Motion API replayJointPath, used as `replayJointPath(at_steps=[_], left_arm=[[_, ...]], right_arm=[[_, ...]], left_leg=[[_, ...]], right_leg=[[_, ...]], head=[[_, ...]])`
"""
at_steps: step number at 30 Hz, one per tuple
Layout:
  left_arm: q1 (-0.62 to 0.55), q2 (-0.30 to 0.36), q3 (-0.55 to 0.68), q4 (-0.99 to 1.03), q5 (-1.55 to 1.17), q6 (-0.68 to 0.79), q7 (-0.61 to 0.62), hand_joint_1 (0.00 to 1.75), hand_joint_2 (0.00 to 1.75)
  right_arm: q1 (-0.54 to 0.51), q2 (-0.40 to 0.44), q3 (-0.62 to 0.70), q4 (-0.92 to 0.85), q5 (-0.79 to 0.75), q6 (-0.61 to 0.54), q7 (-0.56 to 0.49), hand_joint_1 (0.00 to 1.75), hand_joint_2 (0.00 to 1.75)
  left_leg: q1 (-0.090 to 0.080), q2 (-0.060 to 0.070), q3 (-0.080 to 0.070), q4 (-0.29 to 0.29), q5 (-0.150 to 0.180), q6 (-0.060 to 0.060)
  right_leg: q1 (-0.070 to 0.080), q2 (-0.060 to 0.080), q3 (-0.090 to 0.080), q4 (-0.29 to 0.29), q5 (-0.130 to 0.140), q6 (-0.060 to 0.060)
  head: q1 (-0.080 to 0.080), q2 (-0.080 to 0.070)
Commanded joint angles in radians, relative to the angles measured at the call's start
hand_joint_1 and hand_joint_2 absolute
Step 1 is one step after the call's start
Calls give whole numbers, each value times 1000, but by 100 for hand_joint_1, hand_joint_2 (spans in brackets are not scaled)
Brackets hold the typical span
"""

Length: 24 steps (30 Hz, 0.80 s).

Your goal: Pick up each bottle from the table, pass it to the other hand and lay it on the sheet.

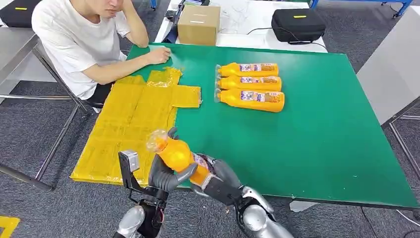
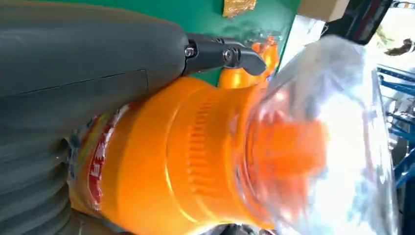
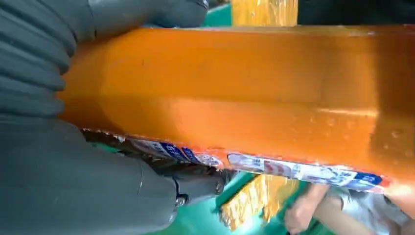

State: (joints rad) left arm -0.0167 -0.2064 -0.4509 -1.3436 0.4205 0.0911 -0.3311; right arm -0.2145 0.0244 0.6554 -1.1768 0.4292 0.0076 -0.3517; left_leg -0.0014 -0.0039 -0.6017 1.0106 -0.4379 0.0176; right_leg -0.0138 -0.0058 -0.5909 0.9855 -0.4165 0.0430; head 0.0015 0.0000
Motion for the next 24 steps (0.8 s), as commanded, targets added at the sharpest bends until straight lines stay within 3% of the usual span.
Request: replayJointPath(at_steps=[1, 13, 14, 15, 18, 19, 20, 21, 22, 24], left_arm=[[-14, 50, -51, 18, 96, -107, 60, 0, 175], [-43, 42, -46, 103, 183, -132, 119, 2, 175], [-46, 37, -42, 121, 208, -145, 122, 152, 175], [-50, 34, -39, 137, 227, -149, 121, 175, 175], [-56, 24, -20, 144, 250, -142, 99, 175, 175], [-56, 22, -15, 142, 257, -141, 97, 175, 175], [-57, 21, -6, 137, 265, -135, 93, 175, 175], [-56, 17, 6, 132, 280, -126, 92, 175, 175], [-54, 14, 17, 129, 297, -119, 100, 175, 175], [-55, 12, 35, 126, 314, -88, 99, 175, 175]], right_arm=[[-97, 17, 62, 76, -21, -31, 14, 175, 175], [-101, 49, 73, 33, -49, -59, -11, 175, 175], [-95, 53, 68, 19, -60, -73, -17, 175, 175], [-93, 55, 66, 9, -69, -87, -20, 175, 175], [-102, 57, 70, 5, -74, -90, -16, 171, 175], [-104, 59, 72, 8, -75, -89, -15, 37, 175], [-104, 63, 79, 14, -75, -87, -15, 0, 175], [-99, 72, 79, 19, -81, -95, -12, 0, 175], [-96, 78, 80, 21, -83, -104, -13, 0, 0], [-85, 84, 87, 6, -53, -164, -40, 0, 0]], left_leg=[[0, 3, 4, -1, -1, -1], [0, 2, 2, -1, 0, -1], [0, 2, 4, -1, -1, -1], [0, 2, 4, -1, -1, -1], [0, 3, 3, -1, -1, -1], [0, 3, 2, 0, -1, -1], [0, 3, 4, 0, -1, -1], [0, 4, 3, 0, -1, -1], [0, 3, 2, 0, -1, -1], [1, 3, 3, 0, -1, -2]], right_leg=[[0, 3, 2, 0, 0, -2], [0, 1, 1, 0, 0, -1], [0, 2, 3, -1, -1, -2], [0, 2, 3, -1, -1, -1], [0, 3, 2, 0, 0, -1], [0, 3, 1, 0, 0, -1], [0, 3, 3, 0, -1, -2], [0, 4, 2, 0, 0, -2], [0, 3, 1, 0, 0, -1], [1, 3, 2, 0, -1, -2]], head=[[0, 0], [0, 0], [0, 0], [0, 0], [0, 0], [0, 0], [0, 0], [0, 0], [0, 0], [1, 0]])
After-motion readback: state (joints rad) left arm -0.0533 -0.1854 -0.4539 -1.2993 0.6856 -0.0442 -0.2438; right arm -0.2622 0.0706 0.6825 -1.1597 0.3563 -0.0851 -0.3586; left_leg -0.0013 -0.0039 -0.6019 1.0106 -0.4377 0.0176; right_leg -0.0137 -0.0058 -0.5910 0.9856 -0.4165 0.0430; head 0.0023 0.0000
